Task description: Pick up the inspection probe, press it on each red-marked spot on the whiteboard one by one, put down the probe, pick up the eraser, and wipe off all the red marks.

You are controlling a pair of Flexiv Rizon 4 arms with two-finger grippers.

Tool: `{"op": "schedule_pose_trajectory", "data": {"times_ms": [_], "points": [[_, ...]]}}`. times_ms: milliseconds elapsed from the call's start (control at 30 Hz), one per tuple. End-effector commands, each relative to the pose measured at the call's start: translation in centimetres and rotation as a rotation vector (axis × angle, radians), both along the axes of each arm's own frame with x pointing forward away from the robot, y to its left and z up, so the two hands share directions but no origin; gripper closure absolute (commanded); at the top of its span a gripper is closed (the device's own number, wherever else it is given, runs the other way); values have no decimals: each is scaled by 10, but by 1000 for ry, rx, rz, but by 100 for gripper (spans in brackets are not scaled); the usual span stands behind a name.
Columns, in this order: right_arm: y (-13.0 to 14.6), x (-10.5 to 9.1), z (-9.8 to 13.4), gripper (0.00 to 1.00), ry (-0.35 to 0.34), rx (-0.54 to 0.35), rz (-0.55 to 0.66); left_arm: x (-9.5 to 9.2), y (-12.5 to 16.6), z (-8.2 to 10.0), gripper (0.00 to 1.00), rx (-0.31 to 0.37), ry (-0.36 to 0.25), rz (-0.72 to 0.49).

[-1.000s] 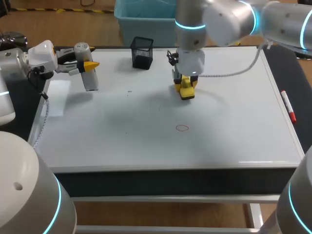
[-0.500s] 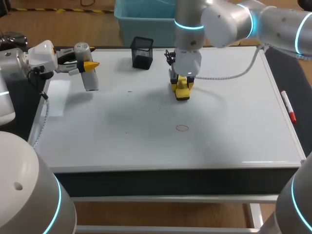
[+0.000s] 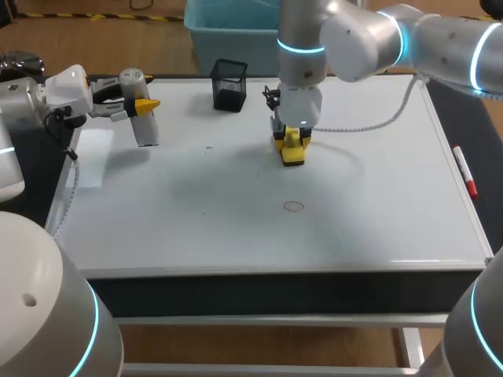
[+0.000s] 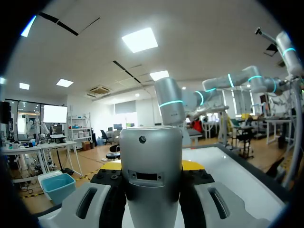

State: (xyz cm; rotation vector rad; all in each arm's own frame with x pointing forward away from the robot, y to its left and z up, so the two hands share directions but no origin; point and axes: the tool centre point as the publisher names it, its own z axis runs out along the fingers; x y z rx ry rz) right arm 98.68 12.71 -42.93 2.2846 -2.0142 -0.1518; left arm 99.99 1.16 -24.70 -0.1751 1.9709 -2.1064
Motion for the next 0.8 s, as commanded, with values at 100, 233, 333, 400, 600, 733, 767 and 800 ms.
{"op": "schedule_pose_trajectory", "data": {"times_ms": [100,233,333,400,600,733,767,800], "points": [[-13,4,-4,100,-2,-20,-21,0,0,1,100,-1,-1,0],[-30,5,-5,100,-1,-28,-57,0,0,1,100,-1,-1,0],[-43,5,-6,100,-3,-35,-81,0,0,1,100,-1,-1,0],[-52,6,-7,100,-4,-41,-95,0,0,1,100,-1,-1,0],[-77,5,-5,100,-10,-55,-135,0,0,1,100,-1,-1,0],[-89,5,1,100,-21,-59,-151,0,0,1,100,-1,-1,0],[-92,5,3,100,-22,-59,-152,0,0,1,100,-1,-1,0],[-95,5,6,100,-25,-57,-153,0,0,1,100,-1,-1,0]]}}
